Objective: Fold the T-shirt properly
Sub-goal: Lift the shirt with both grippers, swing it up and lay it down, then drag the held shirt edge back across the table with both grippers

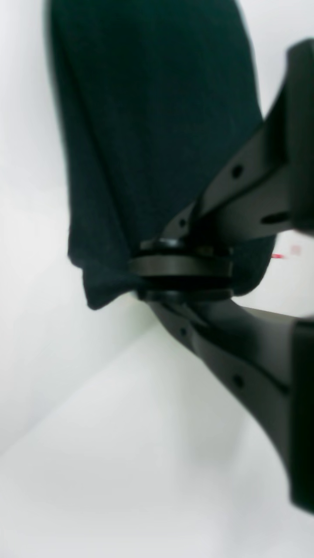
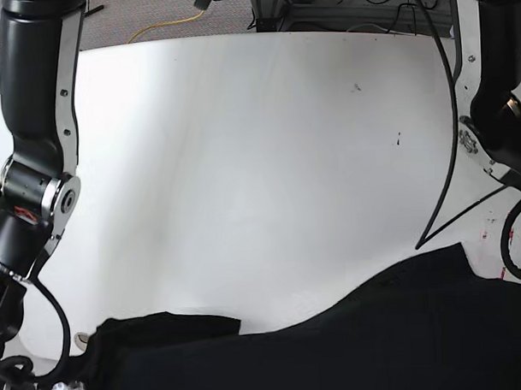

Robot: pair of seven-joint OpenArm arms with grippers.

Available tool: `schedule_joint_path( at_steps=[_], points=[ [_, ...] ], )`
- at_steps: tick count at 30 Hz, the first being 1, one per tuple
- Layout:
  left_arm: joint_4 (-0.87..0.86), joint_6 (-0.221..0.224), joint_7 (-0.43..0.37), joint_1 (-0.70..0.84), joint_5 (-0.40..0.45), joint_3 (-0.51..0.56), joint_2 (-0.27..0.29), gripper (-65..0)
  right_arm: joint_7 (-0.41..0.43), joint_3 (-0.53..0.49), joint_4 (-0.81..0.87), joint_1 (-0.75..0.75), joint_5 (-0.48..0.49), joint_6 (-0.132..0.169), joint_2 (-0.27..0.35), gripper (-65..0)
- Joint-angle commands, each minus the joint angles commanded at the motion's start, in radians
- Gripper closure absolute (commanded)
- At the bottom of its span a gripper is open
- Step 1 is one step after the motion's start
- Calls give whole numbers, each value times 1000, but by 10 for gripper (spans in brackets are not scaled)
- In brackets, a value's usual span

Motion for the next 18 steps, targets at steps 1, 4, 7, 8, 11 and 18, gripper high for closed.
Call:
schedule_joint_path(
  at_steps=[1, 4, 7, 8, 11, 18],
  points=[
    [11, -15, 2, 25, 0, 0, 2, -11, 0, 0, 21, -31, 5, 0, 5, 0],
    [49, -42, 2, 138, 0, 0, 2, -11, 0, 0, 100, -175, 69, 0, 25, 0],
    [80, -42, 0, 250, 0, -2, 3, -10, 0, 8, 155, -315, 121, 0, 35, 0],
    [89, -42, -2, 287, 0, -5, 3, -10, 0, 25, 173, -354, 133, 0, 35, 0],
    [97, -42, -2, 394, -2, -58, 11, -10, 0, 89, 219, -488, 164, 0, 28, 0],
    [97, -42, -3, 605, 0, -153, 63, -10, 0, 107, 284, -697, 221, 0, 28, 0]
  ],
)
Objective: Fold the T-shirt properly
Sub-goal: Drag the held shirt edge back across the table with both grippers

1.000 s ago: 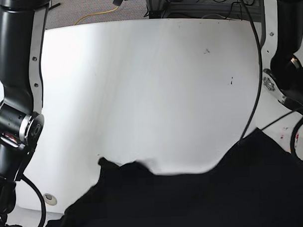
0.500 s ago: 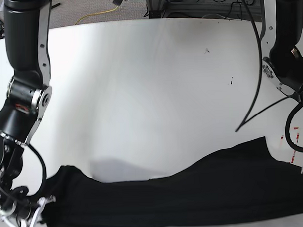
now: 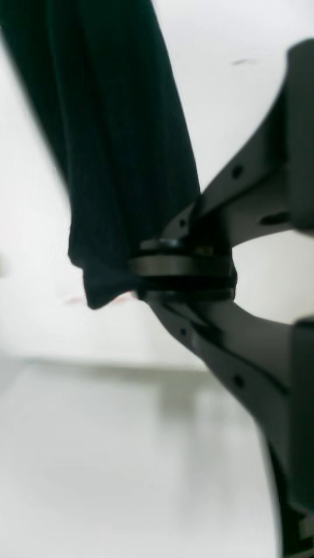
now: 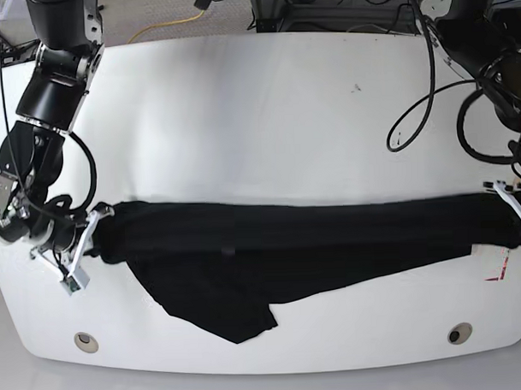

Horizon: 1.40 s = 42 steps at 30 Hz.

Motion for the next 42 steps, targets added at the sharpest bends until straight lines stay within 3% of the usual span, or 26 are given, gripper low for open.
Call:
schedule_joint_path(
  at_steps=[9, 18, 30, 36, 42],
  points=[
    [2, 0, -5, 236, 0, -71, 43, -10, 0, 0, 57, -173, 6, 0, 3, 0],
    [-15, 0, -195, 413, 6, -69, 46, -13, 0, 0, 52, -304, 0, 0, 8, 0],
    [-163, 0, -201, 419, 6, -72, 40, -14, 6, 0, 52, -393, -3, 0, 8, 0],
    [-190, 0, -284, 373, 8, -68, 41, -14, 8, 0, 51, -387, -3, 0, 6, 0],
    [-259, 0, -298, 307, 9, -12, 12, -15, 23, 0, 51, -365, -5, 0, 2, 0]
  ],
)
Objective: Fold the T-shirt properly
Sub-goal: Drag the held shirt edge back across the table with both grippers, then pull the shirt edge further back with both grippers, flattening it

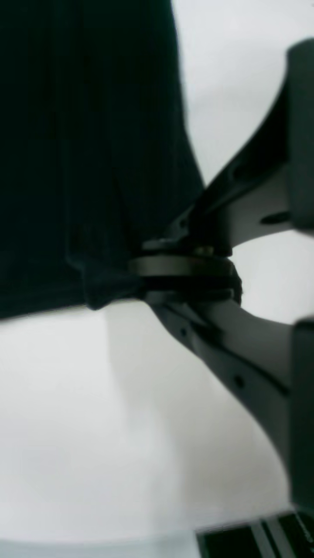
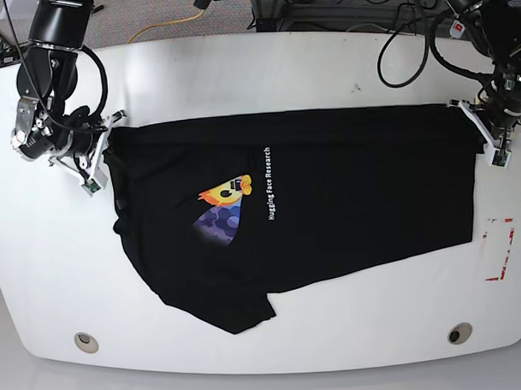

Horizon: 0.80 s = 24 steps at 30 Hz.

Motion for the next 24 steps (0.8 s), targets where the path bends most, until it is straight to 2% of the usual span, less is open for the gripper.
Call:
schedule_joint_path(
  at_steps=[6, 11, 13, 18, 21, 24],
  points=[
    [-118, 0, -2, -87, 0, 20, -46, -15, 5, 0, -2, 23, 0, 0, 5, 0],
    [-213, 0, -2, -140, -2, 20, -55, -18, 6, 0, -3, 52, -5, 0, 0, 0],
    [-236, 0, -2, -146, -2, 21, -71, -40, 6, 0, -3, 57, -35, 0, -3, 0],
    [-267, 0, -2, -147, -2, 84, -83, -203, 6, 2, -3, 95, -187, 0, -48, -127],
    [-272, 0, -2, -147, -2, 103, -83, -296, 37, 28, -2, 95, -245, 0, -63, -230],
    [-269, 0, -2, -152, -3, 127, -83, -364, 54, 60, -2, 95, -259, 0, -75, -376]
  ],
)
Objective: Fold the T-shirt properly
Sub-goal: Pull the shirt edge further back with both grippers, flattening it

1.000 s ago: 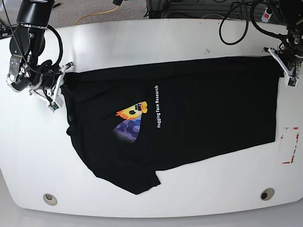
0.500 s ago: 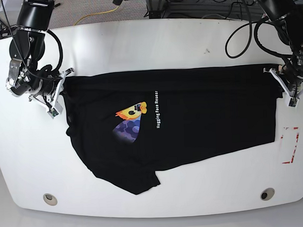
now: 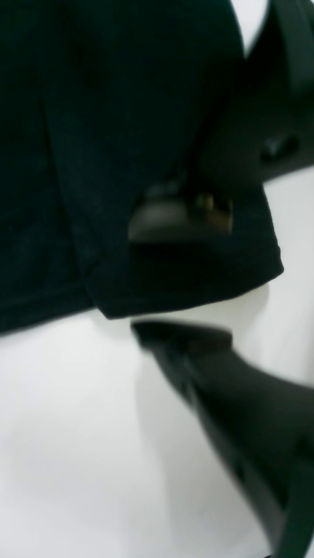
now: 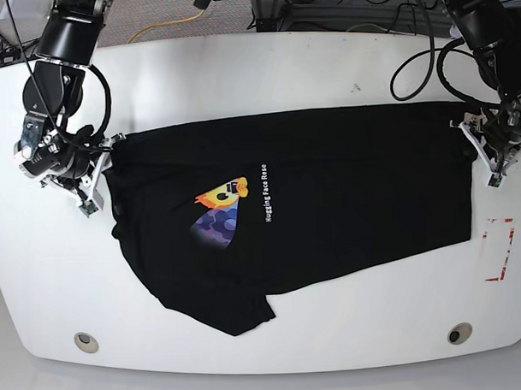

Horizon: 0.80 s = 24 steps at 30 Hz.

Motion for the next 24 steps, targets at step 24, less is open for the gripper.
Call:
schedule_joint_path(
  at_steps=[24],
  points=[
    [64, 0, -2, 118, -149, -35, -29, -367, -18, 166, -2, -37, 5, 0, -92, -537]
  ],
)
